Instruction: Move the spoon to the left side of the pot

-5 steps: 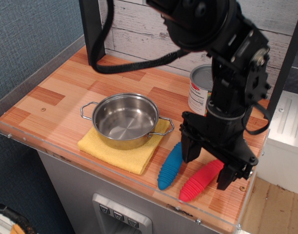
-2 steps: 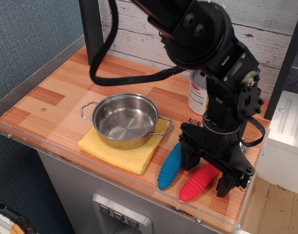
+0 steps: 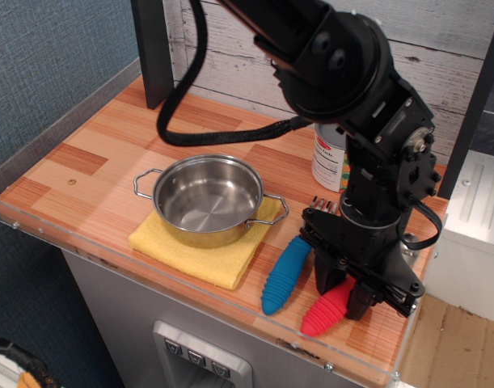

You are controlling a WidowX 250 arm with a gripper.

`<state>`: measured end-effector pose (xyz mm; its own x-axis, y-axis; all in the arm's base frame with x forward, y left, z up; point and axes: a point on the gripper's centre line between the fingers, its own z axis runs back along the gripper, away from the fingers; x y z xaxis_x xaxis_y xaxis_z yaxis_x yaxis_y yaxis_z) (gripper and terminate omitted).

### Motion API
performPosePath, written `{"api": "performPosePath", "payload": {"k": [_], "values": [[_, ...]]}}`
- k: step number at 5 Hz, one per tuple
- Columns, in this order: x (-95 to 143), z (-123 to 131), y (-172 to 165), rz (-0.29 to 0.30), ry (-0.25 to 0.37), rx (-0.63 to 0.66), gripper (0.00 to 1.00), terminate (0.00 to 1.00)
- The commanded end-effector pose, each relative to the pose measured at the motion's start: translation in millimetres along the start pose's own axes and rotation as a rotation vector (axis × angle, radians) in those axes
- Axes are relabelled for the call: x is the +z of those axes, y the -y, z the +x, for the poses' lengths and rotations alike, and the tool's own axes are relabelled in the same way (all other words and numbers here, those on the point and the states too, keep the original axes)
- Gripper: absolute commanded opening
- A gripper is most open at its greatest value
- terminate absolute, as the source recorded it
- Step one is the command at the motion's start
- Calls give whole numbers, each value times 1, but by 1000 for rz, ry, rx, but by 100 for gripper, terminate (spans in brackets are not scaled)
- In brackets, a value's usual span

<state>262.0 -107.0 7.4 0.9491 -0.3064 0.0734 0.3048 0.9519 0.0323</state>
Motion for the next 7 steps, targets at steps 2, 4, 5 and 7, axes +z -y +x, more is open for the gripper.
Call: {"api": "performPosePath", "payload": {"k": [2, 4, 5, 7], "values": [[28, -7, -6, 10, 75, -3, 0, 0], [72, -13, -31, 64, 131, 78, 0, 0], [84, -24, -58, 104, 81, 179, 0, 0], [87, -49, -128, 100, 9, 308, 0, 0]]}}
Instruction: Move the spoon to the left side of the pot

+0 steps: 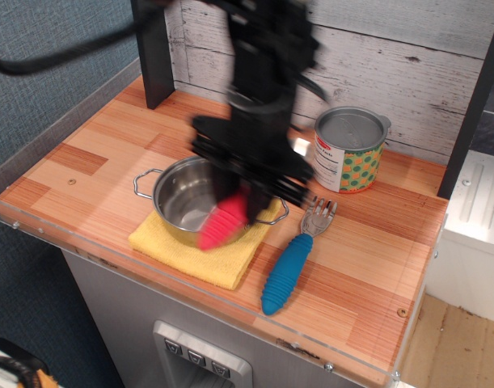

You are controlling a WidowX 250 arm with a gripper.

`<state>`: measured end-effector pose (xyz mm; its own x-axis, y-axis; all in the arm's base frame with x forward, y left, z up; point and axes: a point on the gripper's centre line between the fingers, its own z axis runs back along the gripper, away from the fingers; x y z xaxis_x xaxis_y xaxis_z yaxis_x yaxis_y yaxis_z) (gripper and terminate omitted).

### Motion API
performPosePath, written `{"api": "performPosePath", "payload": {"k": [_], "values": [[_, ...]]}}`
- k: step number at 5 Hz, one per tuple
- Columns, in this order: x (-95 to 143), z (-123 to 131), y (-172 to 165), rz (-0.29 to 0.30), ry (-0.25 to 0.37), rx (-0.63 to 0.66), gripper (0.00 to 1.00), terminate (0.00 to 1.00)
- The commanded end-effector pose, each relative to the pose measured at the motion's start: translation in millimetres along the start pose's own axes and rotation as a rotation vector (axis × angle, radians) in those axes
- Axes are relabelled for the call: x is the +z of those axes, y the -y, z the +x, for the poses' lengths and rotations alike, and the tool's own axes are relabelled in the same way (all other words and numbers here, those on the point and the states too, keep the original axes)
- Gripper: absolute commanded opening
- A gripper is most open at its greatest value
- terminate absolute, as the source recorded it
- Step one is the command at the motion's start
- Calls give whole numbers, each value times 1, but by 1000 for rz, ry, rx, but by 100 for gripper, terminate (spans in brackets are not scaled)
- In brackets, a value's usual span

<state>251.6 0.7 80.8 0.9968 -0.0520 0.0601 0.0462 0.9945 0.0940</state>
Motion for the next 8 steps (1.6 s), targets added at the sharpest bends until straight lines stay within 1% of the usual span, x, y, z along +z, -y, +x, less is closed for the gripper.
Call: {"api": "performPosePath", "payload": {"k": [1, 2, 3, 4, 5, 6, 7, 8], "values": [[6, -6, -59, 46, 30, 76, 0, 0], [4, -11, -85, 48, 40, 92, 0, 0], [-6, -9, -111, 73, 18, 105, 0, 0], [-12, -10, -134, 77, 15, 142, 0, 0], [-25, -10, -153, 62, 24, 131, 0, 0], [-38, -7, -159, 72, 15, 138, 0, 0], [-48, -1, -161, 59, 38, 118, 0, 0], [-59, 3, -160, 66, 46, 100, 0, 0]]}}
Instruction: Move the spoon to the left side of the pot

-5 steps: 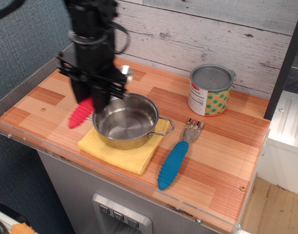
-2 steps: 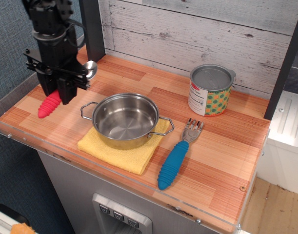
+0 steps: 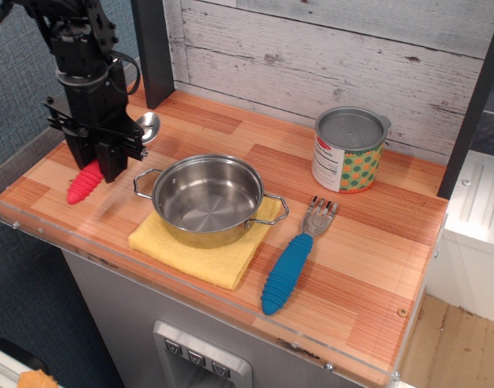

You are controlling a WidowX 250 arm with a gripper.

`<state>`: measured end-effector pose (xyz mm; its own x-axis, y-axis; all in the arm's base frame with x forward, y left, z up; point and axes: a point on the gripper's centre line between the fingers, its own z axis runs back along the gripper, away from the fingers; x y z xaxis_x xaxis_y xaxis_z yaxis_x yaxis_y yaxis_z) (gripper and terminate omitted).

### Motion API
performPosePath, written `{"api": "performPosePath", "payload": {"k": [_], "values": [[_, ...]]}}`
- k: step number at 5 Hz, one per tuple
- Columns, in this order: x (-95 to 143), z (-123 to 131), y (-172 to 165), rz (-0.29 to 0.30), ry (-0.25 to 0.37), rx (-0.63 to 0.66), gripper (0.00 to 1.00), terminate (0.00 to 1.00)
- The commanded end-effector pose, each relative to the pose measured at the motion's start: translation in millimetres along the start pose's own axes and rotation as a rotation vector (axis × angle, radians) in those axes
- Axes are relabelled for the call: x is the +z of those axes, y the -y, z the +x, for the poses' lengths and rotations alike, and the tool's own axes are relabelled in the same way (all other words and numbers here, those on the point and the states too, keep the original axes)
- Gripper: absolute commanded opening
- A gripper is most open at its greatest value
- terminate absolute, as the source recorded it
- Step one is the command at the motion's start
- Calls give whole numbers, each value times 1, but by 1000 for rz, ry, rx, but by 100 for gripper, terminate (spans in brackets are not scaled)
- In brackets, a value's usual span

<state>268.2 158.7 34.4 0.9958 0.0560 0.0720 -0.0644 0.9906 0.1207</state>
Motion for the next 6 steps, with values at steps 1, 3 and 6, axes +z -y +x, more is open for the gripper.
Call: {"api": "performPosePath", "payload": {"k": [1, 3, 6], "values": [[-3, -4, -6, 25, 41, -14, 0, 0], [-11, -12, -5, -9, 21, -10, 0, 0], [-12, -13, -6, -31, -1, -8, 100, 0]]}}
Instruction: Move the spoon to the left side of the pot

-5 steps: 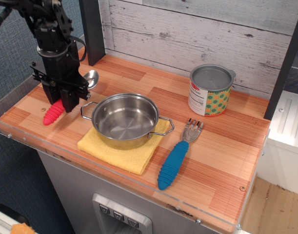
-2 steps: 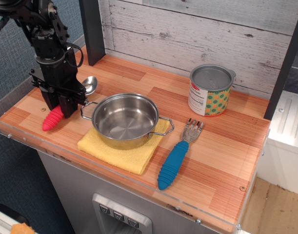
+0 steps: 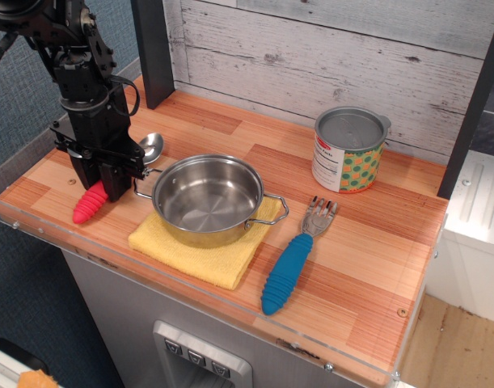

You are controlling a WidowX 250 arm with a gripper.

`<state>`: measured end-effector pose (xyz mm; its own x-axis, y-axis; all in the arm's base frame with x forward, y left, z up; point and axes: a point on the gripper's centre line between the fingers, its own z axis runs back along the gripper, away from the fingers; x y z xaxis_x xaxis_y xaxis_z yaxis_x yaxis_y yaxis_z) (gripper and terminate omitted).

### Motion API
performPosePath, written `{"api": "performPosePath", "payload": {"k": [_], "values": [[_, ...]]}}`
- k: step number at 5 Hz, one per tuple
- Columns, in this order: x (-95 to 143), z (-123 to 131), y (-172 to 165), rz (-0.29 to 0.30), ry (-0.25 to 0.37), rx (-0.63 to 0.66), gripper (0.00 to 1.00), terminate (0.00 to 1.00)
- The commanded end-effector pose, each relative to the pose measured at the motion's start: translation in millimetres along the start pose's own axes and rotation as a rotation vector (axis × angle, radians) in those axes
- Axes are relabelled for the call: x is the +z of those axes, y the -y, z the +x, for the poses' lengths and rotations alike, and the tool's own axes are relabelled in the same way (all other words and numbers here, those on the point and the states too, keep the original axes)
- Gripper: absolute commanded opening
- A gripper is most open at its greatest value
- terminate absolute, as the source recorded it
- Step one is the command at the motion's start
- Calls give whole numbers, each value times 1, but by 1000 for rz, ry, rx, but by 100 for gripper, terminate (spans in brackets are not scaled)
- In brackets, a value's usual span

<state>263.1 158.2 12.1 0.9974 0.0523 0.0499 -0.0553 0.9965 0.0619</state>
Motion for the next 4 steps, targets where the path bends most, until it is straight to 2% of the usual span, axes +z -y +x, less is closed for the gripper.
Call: {"api": "performPosePath", "payload": {"k": [1, 3, 4], "values": [[17, -6, -10, 23, 25, 13, 100, 0], [40, 1, -12, 20, 57, 34, 100, 0], [58, 7, -6, 48, 73, 48, 100, 0]]}}
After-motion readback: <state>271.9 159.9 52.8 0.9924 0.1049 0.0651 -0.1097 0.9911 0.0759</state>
